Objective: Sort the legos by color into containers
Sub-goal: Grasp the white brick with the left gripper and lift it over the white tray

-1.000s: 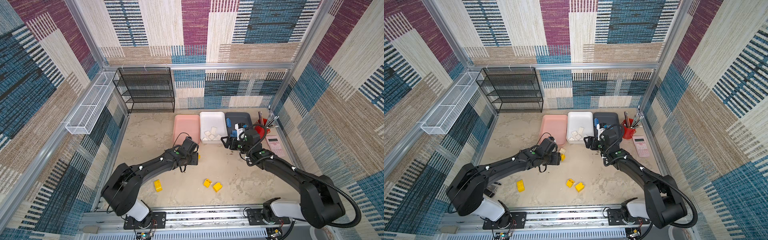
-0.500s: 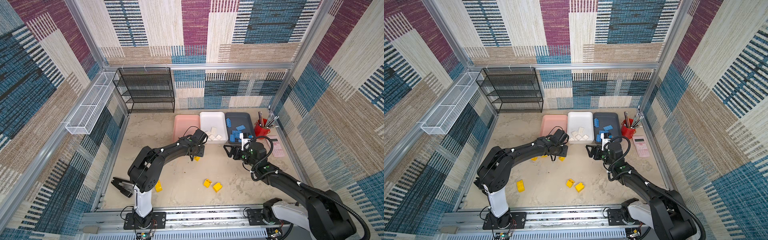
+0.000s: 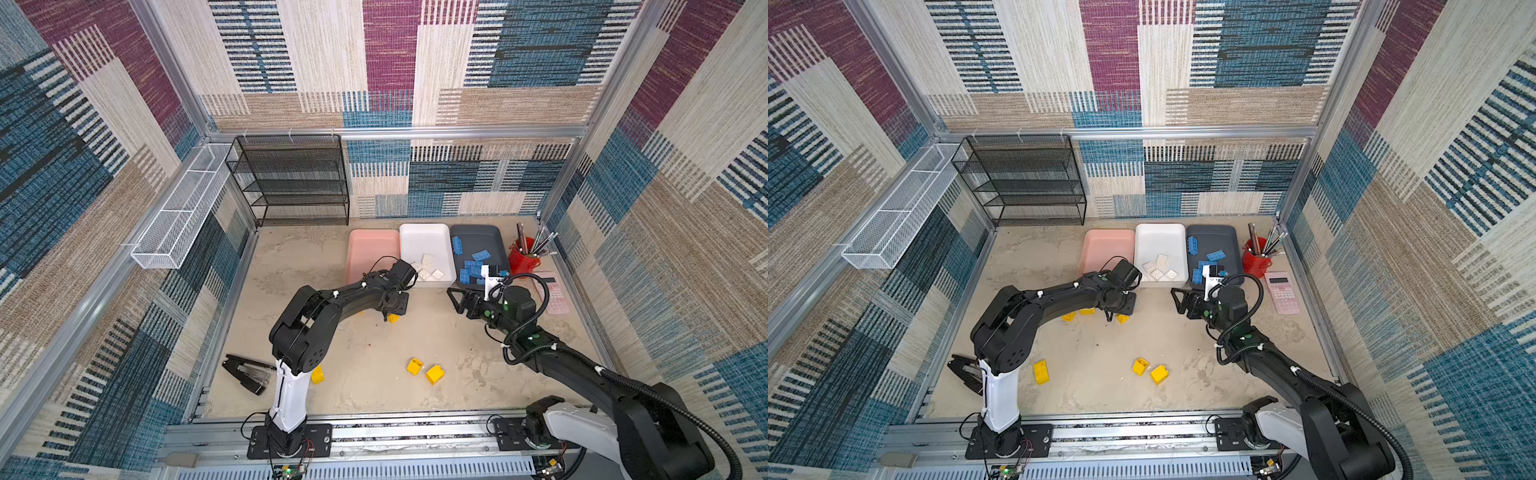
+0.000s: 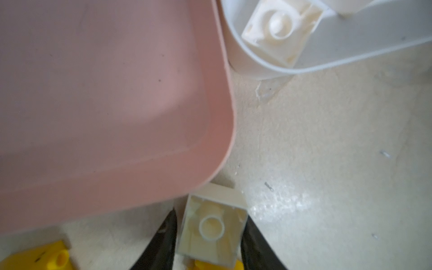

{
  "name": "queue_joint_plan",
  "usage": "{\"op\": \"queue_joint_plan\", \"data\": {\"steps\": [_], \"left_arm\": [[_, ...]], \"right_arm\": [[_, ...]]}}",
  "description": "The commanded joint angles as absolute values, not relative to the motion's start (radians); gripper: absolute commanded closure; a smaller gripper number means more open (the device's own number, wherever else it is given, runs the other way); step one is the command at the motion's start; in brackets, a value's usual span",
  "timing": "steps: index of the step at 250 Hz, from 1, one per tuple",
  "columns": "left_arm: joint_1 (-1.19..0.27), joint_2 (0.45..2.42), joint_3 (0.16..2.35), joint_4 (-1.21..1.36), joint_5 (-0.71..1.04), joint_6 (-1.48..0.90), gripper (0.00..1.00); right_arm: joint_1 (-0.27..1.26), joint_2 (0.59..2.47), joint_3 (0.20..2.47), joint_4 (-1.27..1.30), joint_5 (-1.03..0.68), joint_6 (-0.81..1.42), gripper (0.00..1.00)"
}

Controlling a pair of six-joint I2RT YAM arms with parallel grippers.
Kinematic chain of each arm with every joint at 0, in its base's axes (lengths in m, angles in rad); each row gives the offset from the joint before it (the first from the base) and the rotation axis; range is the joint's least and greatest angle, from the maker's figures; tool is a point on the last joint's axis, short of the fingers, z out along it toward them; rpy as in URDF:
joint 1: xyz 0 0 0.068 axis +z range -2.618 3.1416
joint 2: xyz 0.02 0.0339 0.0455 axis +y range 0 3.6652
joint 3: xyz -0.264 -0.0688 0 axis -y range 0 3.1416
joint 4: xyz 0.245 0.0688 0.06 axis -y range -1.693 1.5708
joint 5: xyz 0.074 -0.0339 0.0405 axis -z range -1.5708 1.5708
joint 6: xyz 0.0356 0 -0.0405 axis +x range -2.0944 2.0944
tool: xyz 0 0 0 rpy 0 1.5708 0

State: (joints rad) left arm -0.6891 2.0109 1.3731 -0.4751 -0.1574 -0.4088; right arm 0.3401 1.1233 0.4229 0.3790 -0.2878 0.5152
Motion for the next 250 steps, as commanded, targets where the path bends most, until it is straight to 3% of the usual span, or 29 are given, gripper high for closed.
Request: {"op": "queue_joint_plan", "data": {"steps": [1,43,142,250], "left_arm": [[-0.689,2.016,1.389,-0.476,-0.167,-0.396,0.64],[-0.689,1.983,1.377,-0.467,-0.157,-0.405,0.71],[-0.688,1.869,1.395,-0.497,-0.115,-0.402,0.72],[-0.663,2.035,1.739,-0.578,-0.067,-0.341,0.72]], "right_arm": [[0.342,1.127,0.422,0.426,-0.301,0.522,0.18],[0.341,1.127,0.42,0.426,-0.299,0.521,0.18],[0.342,1.105,0.401,0.442,-0.308,0.53,0.18],[0.342,1.098,0.387,0.471,-0.334,0.545,0.18]]}}
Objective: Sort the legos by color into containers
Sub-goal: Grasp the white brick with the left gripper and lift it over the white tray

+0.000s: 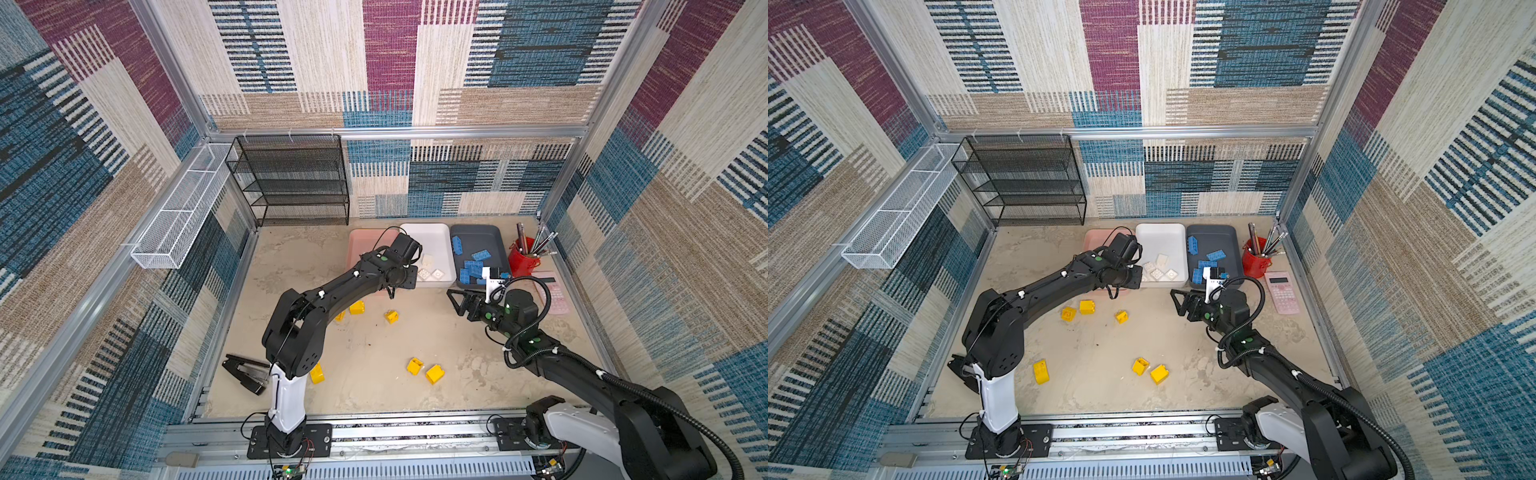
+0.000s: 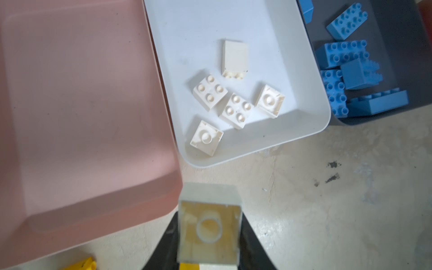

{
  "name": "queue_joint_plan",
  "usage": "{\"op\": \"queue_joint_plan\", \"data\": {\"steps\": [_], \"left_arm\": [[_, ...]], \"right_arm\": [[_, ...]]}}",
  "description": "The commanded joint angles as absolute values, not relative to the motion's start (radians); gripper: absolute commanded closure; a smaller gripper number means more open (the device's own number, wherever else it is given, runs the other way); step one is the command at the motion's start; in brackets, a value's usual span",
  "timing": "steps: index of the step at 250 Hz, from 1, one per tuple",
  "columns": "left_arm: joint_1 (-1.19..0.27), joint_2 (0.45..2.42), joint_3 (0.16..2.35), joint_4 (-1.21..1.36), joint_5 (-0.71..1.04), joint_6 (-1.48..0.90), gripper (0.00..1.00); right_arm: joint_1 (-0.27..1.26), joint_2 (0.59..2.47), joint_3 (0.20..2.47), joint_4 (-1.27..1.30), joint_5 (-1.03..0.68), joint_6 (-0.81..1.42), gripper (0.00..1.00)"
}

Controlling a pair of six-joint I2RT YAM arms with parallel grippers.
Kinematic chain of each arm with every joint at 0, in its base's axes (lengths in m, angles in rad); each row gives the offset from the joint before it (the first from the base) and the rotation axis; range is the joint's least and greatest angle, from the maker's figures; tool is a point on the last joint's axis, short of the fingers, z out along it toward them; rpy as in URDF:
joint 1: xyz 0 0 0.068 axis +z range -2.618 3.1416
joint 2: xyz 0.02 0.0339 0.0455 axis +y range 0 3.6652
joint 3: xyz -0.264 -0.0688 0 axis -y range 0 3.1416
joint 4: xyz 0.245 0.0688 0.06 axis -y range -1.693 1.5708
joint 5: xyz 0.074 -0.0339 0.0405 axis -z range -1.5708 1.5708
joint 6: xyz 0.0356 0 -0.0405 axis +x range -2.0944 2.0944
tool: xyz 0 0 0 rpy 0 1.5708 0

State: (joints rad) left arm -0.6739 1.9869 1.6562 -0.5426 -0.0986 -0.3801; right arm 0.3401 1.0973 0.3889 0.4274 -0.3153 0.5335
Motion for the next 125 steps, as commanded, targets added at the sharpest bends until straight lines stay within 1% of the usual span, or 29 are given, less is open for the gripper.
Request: {"op": "queue_joint_plan", "data": {"steps": [1,125], "left_arm": [[-0.663,2.037,1.743,-0.579,-0.067,-0.341,0.73],[-0.625,2.36,2.166,-0.661,-0.016,-0.327,0.73]], "right_arm": [[0.342,1.097,0.387,0.471,-0.334,0.545,0.18],[0.343,1.156,0.38,0.525,-0.382,0.573,0.17]]}}
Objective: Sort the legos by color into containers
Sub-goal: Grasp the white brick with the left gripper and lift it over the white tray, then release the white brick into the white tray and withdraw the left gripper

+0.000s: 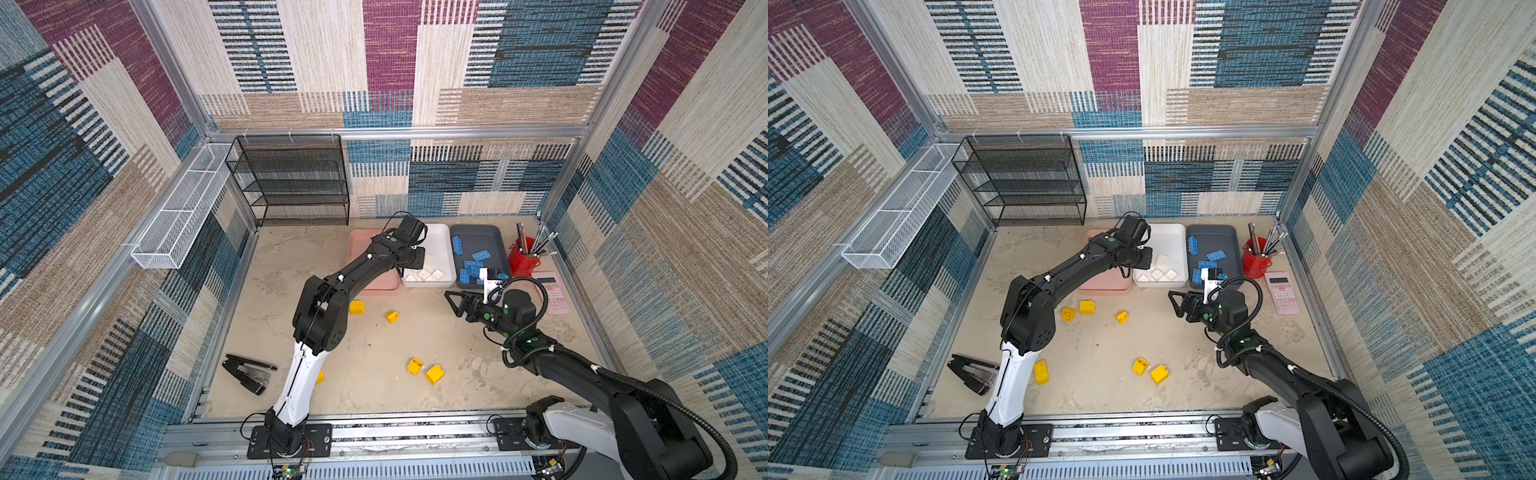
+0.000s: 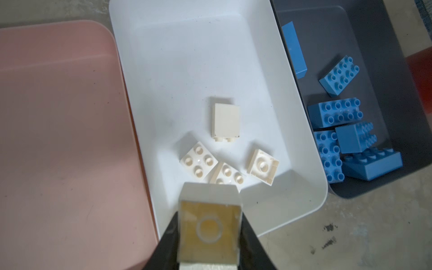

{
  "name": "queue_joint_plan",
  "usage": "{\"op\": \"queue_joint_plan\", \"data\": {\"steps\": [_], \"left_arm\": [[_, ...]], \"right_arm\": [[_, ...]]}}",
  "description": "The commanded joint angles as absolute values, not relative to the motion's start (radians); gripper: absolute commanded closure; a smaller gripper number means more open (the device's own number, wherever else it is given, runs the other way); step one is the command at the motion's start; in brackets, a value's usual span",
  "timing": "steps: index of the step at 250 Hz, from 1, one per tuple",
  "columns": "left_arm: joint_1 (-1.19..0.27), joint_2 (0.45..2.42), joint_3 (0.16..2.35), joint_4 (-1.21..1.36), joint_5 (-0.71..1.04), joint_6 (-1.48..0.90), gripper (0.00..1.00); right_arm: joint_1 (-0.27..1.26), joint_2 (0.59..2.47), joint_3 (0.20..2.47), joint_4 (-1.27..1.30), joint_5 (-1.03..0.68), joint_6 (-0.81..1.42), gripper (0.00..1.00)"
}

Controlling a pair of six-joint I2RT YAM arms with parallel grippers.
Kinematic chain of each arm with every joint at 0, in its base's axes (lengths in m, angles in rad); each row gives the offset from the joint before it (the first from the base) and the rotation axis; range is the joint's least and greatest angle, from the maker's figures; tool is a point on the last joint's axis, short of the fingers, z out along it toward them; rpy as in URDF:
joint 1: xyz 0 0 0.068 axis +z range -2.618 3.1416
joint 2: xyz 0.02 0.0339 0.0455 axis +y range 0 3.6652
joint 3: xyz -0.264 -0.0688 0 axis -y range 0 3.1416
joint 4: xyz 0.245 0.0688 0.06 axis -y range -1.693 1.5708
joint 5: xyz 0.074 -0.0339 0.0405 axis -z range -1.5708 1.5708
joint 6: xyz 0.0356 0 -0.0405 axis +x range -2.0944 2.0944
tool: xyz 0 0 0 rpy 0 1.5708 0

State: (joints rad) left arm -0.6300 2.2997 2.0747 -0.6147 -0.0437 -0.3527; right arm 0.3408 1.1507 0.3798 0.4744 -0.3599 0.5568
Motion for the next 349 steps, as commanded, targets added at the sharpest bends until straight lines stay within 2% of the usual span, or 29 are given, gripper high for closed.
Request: {"op": "queue_joint_plan", "data": {"steps": [1,50,79,119,154,204,238,297,349], "left_arm": [[-0.625,2.363,2.169,-0.663,-0.015,-0.327,0.73],[-0.613,2.473,2.325,-0.719,-0.01,-0.328,0.69],[-0.612,2.498,2.382,-0.744,0.015,-0.323,0.52],[-0.612,2.433,2.311,-0.703,0.015,-0.333,0.38],[-0.612,2.324,2.209,-0.673,0.0,-0.34,0.35],[-0.613,2.063,1.924,-0.584,-0.011,-0.37,0.36],[-0.613,1.846,1.674,-0.51,-0.027,-0.402,0.37],[-0.612,1.457,1.237,-0.403,-0.081,-0.458,0.39],[-0.612,1.149,0.992,-0.444,-0.14,-0.48,0.39]], "right_arm": [[0.343,1.157,0.379,0.526,-0.383,0.573,0.17],[0.345,1.142,0.379,0.52,-0.38,0.568,0.17],[0.345,1.136,0.38,0.515,-0.382,0.565,0.16],[0.352,1.114,0.385,0.52,-0.413,0.555,0.08],[0.398,1.124,0.437,0.438,-0.394,0.504,0.07],[0.508,1.184,0.549,0.267,-0.306,0.412,0.06],[0.56,1.235,0.598,0.202,-0.293,0.393,0.0],[0.678,1.348,0.698,0.12,-0.224,0.346,0.01],[0.73,1.442,0.746,0.101,-0.164,0.338,0.01]]}}
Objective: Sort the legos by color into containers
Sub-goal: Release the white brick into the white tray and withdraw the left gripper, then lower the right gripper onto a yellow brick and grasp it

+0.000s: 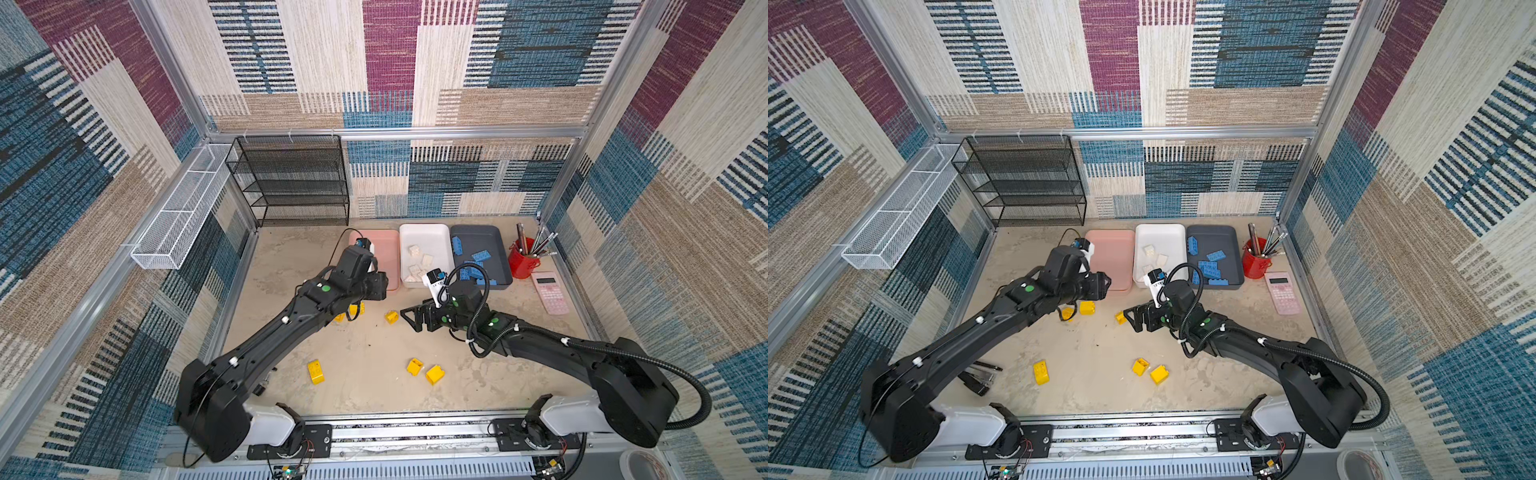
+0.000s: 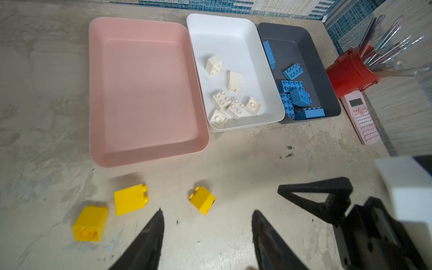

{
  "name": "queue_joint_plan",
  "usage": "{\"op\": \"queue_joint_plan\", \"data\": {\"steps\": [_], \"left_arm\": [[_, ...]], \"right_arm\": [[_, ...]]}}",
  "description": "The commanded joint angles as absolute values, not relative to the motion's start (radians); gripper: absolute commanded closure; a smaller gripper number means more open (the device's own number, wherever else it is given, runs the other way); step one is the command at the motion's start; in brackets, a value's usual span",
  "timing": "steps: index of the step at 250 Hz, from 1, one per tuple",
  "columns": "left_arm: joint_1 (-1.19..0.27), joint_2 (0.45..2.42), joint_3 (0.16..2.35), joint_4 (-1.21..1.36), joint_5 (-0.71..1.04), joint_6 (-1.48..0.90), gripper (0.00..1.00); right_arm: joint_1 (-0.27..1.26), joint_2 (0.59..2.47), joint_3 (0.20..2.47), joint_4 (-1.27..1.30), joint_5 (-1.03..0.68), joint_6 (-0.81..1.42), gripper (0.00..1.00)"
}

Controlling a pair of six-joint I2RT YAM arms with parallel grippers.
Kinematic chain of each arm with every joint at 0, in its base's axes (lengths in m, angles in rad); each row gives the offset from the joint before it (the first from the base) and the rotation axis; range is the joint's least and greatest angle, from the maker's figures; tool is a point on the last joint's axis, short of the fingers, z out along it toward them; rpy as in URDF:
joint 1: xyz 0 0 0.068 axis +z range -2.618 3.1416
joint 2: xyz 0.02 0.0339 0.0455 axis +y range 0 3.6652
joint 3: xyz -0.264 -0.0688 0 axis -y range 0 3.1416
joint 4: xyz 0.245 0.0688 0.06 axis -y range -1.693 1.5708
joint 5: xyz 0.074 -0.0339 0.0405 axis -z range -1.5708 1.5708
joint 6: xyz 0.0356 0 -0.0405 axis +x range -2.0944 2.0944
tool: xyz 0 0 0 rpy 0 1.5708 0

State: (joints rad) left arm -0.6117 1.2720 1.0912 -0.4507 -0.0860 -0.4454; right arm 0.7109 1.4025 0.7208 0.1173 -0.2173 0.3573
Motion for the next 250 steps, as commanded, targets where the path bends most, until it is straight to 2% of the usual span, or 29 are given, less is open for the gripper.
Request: {"op": "queue_joint_plan", "data": {"steps": [1,61,114,202,250], "left_arm": [[-0.612,1.143,0.988,-0.445,-0.141,-0.481,0.39],[-0.612,0.841,0.705,-0.479,-0.154,-0.582,0.4],[-0.612,0.656,0.557,-0.513,-0.187,-0.627,0.4],[-0.611,0.544,0.455,-0.519,-0.23,-0.637,0.4],[-0.612,0.545,0.437,-0.509,-0.239,-0.634,0.4]], "right_arm": [[0.731,1.443,0.747,0.101,-0.164,0.339,0.01],[0.756,1.59,0.84,0.085,-0.131,0.347,0.01],[0.773,1.718,0.937,0.047,-0.076,0.312,0.01],[0.798,1.835,1.033,0.025,0.018,0.259,0.0],[0.842,1.887,1.05,0.019,0.062,0.215,0.06]]}}
